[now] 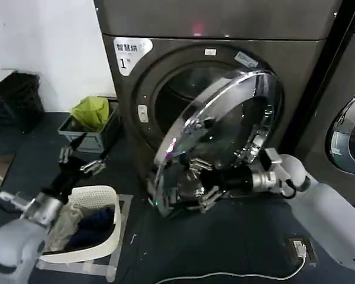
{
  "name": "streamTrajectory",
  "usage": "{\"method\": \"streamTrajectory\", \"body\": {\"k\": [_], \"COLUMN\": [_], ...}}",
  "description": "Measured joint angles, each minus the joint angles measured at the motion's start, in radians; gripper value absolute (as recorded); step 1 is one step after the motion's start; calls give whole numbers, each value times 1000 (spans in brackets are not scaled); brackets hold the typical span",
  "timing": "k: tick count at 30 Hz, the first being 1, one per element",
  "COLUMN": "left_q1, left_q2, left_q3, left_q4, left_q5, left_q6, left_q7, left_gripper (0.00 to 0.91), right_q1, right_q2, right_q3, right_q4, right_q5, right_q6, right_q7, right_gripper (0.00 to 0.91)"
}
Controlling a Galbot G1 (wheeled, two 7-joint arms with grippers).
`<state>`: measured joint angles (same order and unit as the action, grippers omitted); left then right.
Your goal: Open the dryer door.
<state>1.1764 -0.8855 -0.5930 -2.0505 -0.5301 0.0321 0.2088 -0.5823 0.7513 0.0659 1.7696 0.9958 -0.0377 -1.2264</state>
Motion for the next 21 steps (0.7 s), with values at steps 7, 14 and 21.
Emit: {"method": "streamTrajectory", "body": {"k": [7,14,21], "left_q1": [-115,-226,-334], "left_q2": [27,20,2], "left_q3": [142,278,393], "left_q4": [53,91,137], "left_q5": [16,31,31], "left_q6": [0,-4,-6], "left_q7": [13,24,30], "left_gripper": [907,907,907], "right_q1": [-50,-146,-353], "right_q2": [-13,-43,-64], "right_q3": [88,206,438], "right_q4": [-41,-73,-41], "right_q5": [-12,-40,-58], "right_q6": [5,12,45], "right_q7": [-44,-65,-77], "right_gripper": [907,907,907]}}
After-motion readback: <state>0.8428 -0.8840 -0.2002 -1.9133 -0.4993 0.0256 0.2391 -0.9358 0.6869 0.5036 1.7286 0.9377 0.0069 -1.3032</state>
